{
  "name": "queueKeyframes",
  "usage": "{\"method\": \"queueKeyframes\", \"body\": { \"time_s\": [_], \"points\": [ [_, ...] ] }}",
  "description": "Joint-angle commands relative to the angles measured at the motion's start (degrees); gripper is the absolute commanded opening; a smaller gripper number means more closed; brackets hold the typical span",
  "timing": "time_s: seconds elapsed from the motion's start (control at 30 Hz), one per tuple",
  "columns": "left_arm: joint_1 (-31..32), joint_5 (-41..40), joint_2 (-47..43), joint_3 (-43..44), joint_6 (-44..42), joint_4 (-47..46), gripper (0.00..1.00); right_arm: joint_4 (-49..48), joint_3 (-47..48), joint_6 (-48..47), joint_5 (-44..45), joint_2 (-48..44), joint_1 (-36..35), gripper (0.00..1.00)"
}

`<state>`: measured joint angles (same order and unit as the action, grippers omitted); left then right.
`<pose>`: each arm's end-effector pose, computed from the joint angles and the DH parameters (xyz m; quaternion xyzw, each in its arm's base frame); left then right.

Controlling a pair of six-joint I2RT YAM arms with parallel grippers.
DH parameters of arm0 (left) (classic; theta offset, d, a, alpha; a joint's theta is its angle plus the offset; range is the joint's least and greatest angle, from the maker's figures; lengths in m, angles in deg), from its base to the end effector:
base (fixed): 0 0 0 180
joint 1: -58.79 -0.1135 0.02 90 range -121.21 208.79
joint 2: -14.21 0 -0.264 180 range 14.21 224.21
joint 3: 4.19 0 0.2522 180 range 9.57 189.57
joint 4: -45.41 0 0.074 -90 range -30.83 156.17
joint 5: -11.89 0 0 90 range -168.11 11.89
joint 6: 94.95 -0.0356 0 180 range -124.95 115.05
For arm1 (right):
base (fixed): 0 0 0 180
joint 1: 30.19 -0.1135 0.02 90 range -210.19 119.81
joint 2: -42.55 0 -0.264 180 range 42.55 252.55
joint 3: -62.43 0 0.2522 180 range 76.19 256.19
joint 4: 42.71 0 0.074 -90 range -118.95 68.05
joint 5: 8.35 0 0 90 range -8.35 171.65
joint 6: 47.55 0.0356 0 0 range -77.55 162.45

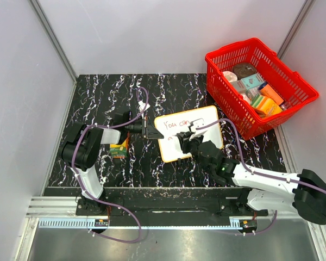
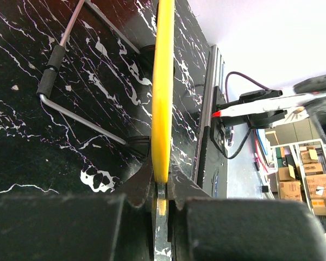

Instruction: Write a sentence on the whiteboard

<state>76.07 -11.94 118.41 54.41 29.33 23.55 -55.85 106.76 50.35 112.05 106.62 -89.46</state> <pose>0.3170 -0.1327 0.1537 0.1914 0.7380 -0.6108 0.2135 0.1412 0.2022 0.2537 -0.1551 0.7249 0.1920 0.6431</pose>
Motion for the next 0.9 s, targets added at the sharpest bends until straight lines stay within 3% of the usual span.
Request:
{"method": "queueKeyframes", "body": {
  "time_s": [0.0, 0.4, 0.87],
  "points": [
    [0.0, 1.8, -2.9, 0.5, -1.7, -0.7, 0.00, -0.5, 1.1, -0.3, -0.3, -2.4, -0.2, 0.00],
    [0.0, 1.8, -3.0, 0.3, -2.0, -0.3, 0.00, 0.4, 0.7, 4.7, -7.4, -1.6, 6.5, 0.00],
    [0.1, 1.8, -2.9, 0.5, -2.3, 0.1, 0.00, 1.5, 2.0, 4.9, -8.0, 3.2, 6.6, 0.00]
  ]
}}
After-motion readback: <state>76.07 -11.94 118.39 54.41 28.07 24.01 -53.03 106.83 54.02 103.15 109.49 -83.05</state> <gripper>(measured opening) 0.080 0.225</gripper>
